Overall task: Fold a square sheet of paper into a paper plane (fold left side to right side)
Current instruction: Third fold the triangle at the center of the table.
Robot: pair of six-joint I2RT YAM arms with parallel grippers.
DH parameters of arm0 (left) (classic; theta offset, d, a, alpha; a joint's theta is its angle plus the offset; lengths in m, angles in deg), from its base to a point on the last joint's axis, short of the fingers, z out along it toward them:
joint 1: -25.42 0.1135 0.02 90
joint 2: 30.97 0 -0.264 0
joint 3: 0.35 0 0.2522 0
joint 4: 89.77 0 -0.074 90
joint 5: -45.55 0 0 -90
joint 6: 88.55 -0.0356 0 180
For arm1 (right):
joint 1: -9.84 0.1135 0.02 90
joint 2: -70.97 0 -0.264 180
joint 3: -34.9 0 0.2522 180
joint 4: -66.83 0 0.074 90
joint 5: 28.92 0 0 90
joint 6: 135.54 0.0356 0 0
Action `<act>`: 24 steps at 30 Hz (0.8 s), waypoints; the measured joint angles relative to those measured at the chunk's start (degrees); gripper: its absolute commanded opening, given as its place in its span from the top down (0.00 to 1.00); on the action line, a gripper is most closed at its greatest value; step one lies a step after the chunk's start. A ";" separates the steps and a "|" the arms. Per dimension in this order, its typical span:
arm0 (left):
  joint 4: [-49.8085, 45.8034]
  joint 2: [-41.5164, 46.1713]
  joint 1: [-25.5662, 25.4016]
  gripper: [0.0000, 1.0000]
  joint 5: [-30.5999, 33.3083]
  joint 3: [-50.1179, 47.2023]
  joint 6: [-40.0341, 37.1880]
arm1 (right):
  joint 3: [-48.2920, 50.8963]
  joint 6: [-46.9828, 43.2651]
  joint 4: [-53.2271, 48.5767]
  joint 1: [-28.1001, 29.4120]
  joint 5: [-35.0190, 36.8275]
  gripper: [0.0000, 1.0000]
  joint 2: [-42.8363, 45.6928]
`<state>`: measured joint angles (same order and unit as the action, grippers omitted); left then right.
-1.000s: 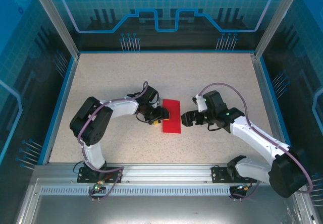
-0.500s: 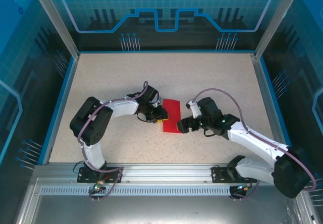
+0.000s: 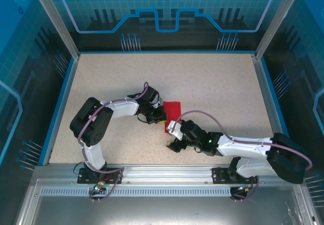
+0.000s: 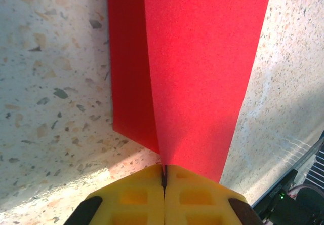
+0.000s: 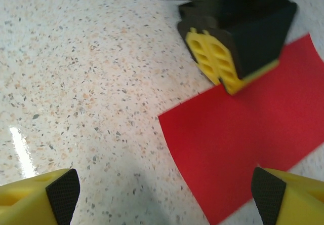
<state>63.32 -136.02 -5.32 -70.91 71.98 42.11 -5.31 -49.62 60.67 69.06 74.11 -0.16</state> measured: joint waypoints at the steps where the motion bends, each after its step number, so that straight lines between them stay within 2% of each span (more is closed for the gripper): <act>1: 0.02 0.00 0.00 0.97 -0.07 -0.04 0.00 | -0.11 -1.42 1.22 0.85 0.96 0.11 -1.68; 5: 0.17 0.00 0.00 0.97 -0.48 -0.28 0.07 | -1.88 -5.27 3.89 2.58 4.22 0.13 -8.72; 8: 0.20 0.02 0.00 0.97 -0.68 -0.28 0.44 | -3.87 -6.75 5.70 3.41 6.43 0.23 -13.29; 10: 0.22 0.02 0.00 0.97 -0.90 -0.28 0.57 | -4.96 -7.26 6.91 3.50 7.61 0.25 -15.26; 13: 0.22 0.02 0.00 0.98 -1.07 -0.28 1.01 | -6.69 -7.52 8.31 3.50 8.94 0.33 -17.29; 16: 0.22 0.02 0.00 0.98 -1.09 -0.28 1.05 | -7.67 -7.50 9.22 3.48 9.68 0.47 -18.25; 24: 0.20 0.02 0.00 0.96 -1.09 -0.28 1.01 | -7.76 -6.23 8.87 2.60 9.88 0.93 -18.23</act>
<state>63.52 -136.00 -5.32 -72.00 71.70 43.12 -13.07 -55.84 69.54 71.66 83.99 -18.39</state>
